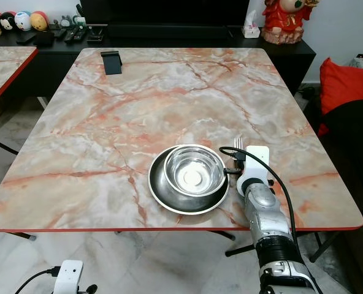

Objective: Setting the table

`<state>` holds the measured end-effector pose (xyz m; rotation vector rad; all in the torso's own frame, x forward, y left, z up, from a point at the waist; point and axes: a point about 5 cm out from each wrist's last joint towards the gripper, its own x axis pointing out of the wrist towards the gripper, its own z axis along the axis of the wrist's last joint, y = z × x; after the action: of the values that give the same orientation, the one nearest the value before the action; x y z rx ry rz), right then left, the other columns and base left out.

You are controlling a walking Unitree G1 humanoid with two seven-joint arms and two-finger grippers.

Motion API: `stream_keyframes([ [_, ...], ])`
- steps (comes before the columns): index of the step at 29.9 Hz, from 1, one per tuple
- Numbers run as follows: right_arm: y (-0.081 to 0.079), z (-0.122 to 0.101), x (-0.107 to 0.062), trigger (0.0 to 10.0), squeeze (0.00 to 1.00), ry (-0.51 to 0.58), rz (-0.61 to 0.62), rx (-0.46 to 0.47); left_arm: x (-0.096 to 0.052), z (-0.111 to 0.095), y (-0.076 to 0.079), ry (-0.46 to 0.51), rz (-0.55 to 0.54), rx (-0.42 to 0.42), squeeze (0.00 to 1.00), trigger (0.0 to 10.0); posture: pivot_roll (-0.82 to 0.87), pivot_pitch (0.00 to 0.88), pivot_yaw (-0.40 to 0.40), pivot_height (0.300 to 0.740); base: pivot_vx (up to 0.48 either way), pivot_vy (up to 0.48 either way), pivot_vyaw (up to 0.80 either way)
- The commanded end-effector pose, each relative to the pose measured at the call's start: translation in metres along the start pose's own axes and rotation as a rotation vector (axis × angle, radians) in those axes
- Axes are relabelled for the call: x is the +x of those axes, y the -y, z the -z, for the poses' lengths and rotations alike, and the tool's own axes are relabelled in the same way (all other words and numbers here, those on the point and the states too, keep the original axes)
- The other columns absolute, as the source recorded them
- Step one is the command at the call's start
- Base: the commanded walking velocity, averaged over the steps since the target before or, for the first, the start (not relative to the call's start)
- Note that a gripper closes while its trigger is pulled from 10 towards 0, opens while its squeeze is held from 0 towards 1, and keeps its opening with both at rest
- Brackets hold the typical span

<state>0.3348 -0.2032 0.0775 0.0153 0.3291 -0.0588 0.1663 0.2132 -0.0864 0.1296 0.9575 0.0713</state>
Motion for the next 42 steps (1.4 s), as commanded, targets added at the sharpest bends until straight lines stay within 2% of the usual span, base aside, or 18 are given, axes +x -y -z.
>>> stream_keyframes([
  [1,0.003,-0.001,0.001,10.0,0.28,0.003,0.007,-0.003,-0.001,0.008,-0.003,-0.036,-0.005,0.008,0.00,10.0,-0.07,0.079,-0.009,0.740,0.000,0.000,0.00],
  [2,0.003,-0.001,0.001,10.0,0.31,0.004,0.007,-0.003,-0.001,0.007,-0.003,-0.036,-0.005,0.008,0.00,10.0,-0.07,0.079,-0.009,0.740,0.000,0.000,0.00],
  [10,0.004,-0.001,0.001,10.0,0.33,0.004,0.007,-0.003,-0.001,0.008,-0.003,-0.035,-0.005,0.008,0.00,10.0,-0.07,0.077,-0.009,0.740,0.000,0.000,0.00],
  [11,0.004,-0.001,0.002,10.0,0.45,0.004,0.007,-0.003,-0.001,0.008,-0.003,-0.035,-0.005,0.008,0.00,10.0,-0.07,0.078,-0.009,0.740,0.000,0.000,0.00],
  [12,0.004,-0.001,0.002,10.0,0.69,0.004,0.006,-0.003,-0.001,0.008,-0.003,-0.035,-0.005,0.008,0.00,10.0,-0.07,0.078,-0.009,0.740,0.000,0.000,0.00],
  [13,0.004,-0.001,0.002,10.0,0.71,0.004,0.006,-0.004,-0.001,0.008,-0.003,-0.035,-0.005,0.008,0.00,10.0,-0.07,0.078,-0.009,0.740,0.000,0.000,0.00],
  [19,0.004,0.000,0.002,10.0,0.66,0.003,0.008,-0.007,-0.001,0.008,-0.003,-0.036,-0.006,0.007,0.00,10.0,-0.07,0.078,-0.010,0.740,0.000,0.000,0.00],
  [20,0.004,0.000,0.002,10.0,0.55,0.001,0.007,-0.007,-0.001,0.008,-0.002,-0.036,-0.006,0.007,0.00,10.0,-0.07,0.077,-0.011,0.740,0.000,0.000,0.00],
  [21,0.004,0.000,0.002,10.0,0.23,0.000,0.008,-0.008,-0.001,0.008,-0.002,-0.036,-0.005,0.007,0.00,10.0,-0.07,0.077,-0.011,0.740,0.000,0.000,0.00],
  [22,0.004,0.000,0.002,10.0,0.04,0.000,0.008,-0.008,-0.001,0.008,-0.002,-0.036,-0.005,0.007,0.00,10.0,-0.07,0.077,-0.011,0.740,0.000,0.000,0.00],
  [23,0.004,0.000,0.002,10.0,0.00,0.000,0.009,-0.008,-0.001,0.008,-0.002,-0.036,-0.005,0.007,0.00,10.0,-0.07,0.077,-0.011,0.740,0.000,0.000,0.00],
  [30,0.005,-0.004,0.003,10.0,0.00,0.025,0.017,-0.005,-0.001,0.008,-0.002,-0.035,-0.005,0.006,0.00,10.0,-0.07,0.075,-0.011,0.740,0.000,0.000,0.00],
  [38,0.002,-0.025,0.003,10.0,0.00,0.145,0.006,0.032,-0.001,0.008,-0.002,-0.034,-0.007,0.006,0.00,10.0,-0.06,0.073,-0.012,0.740,0.000,0.000,0.00],
  [42,0.001,-0.029,0.003,10.0,0.00,0.165,0.001,0.036,-0.001,0.008,-0.002,-0.034,-0.005,0.006,0.00,10.0,-0.06,0.073,-0.012,0.740,0.000,0.000,0.00],
])
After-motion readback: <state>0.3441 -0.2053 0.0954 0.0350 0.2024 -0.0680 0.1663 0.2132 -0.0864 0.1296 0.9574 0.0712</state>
